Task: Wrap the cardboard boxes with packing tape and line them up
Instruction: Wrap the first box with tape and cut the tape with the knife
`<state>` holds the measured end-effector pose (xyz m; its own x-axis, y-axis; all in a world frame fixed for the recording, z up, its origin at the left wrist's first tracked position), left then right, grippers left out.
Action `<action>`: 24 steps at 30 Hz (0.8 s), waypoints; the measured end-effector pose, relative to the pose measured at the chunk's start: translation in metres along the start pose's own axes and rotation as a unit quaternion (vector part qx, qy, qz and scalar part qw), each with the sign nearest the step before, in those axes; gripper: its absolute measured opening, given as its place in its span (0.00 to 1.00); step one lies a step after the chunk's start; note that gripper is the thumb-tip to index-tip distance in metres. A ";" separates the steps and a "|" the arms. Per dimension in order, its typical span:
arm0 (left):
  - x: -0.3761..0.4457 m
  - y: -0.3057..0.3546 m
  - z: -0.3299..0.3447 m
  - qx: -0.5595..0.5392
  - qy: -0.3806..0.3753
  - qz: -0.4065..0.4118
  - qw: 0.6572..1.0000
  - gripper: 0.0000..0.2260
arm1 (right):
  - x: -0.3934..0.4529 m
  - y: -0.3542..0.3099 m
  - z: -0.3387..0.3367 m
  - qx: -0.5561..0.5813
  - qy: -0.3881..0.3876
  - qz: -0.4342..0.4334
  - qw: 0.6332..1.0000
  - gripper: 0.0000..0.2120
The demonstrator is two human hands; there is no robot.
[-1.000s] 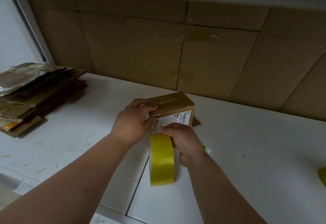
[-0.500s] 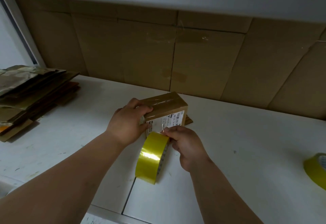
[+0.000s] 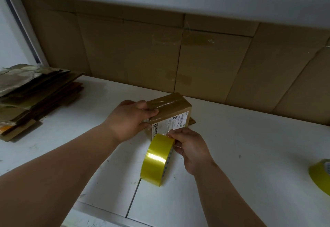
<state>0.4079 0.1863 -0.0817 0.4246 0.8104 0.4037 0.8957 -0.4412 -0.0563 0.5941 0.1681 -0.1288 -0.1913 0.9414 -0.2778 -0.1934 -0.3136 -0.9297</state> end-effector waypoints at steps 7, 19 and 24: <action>0.014 0.001 0.000 0.042 -0.041 0.030 0.998 0.23 | 0.003 -0.001 0.001 -0.015 0.011 -0.009 1.000 0.08; 0.012 0.012 -0.005 0.005 -0.038 -0.094 0.995 0.29 | 0.008 0.000 0.001 -0.005 0.021 -0.014 1.000 0.06; 0.015 0.025 0.007 -0.018 0.030 -0.155 0.987 0.17 | 0.007 0.001 -0.004 -0.019 0.029 -0.015 0.999 0.05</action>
<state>0.4377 0.1904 -0.0835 0.1215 0.8845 0.4505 0.9754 -0.1904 0.1107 0.5968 0.1753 -0.1328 -0.1297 0.9561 -0.2626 -0.1614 -0.2817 -0.9458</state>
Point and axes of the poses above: each hand's wrist, its own x-axis towards the middle knuckle, its own z-axis out of the palm, y = z × x, the point moved 5 cm from there along x, towards the middle knuckle, and after that the axes turned 2 degrees about x, right-handed, at the moved point
